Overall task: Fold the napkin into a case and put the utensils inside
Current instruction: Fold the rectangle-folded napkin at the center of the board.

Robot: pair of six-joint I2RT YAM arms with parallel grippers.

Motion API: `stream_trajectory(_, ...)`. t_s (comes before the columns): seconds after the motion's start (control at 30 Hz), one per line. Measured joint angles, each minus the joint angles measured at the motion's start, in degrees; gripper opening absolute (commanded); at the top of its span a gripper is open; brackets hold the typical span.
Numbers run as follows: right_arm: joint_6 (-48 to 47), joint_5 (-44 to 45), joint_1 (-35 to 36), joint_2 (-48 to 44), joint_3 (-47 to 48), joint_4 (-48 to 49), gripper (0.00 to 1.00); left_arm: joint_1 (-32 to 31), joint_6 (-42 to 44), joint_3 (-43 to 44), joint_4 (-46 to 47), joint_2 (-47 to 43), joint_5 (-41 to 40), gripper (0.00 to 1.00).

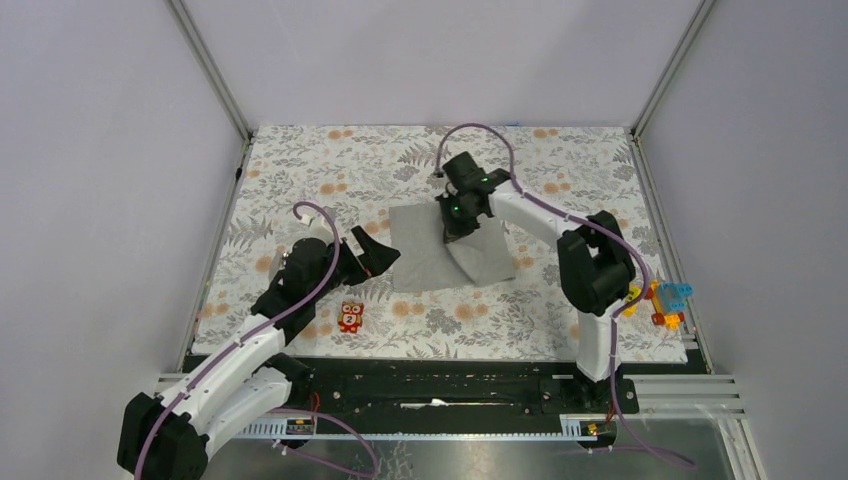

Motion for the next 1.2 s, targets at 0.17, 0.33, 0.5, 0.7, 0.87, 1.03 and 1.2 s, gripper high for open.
stream_trajectory(0.17, 3.21, -3.58, 5.40, 4.74, 4.04, 0.74, 0.00, 0.00, -0.09, 0.00, -3.56, -1.20, -1.22, 0.99)
stream_trajectory(0.33, 6.08, -6.93, 6.47, 8.50, 5.03, 2.99, 0.00, 0.00, 0.57, 0.00, -6.10, -4.02, -3.06, 0.99)
stream_trajectory(0.5, 7.89, -8.37, 6.43, 10.47, 6.73, 3.72, 0.00, 0.00, 1.51, 0.00, -8.04, -4.44, -4.68, 0.99)
stream_trajectory(0.7, 9.38, -8.41, 6.43, 10.51, 8.94, 5.07, 0.00, 0.00, 2.27, 0.00, -8.35, -4.46, -5.51, 0.99)
stream_trajectory(0.87, 9.81, -8.46, 6.43, 11.98, 12.09, 5.18, 0.00, 0.00, 2.78, 0.00, -8.35, -4.46, -5.73, 0.99)
stream_trajectory(1.03, 10.03, -8.46, 6.43, 14.16, 12.74, 5.53, 0.05, 0.00, 2.93, 0.00, -8.41, -4.46, -5.77, 0.99)
stream_trajectory(1.2, 10.95, -8.74, 6.43, 16.00, 13.05, 5.49, 0.41, 0.00, 3.10, 0.00, -8.61, -4.46, -5.81, 0.99)
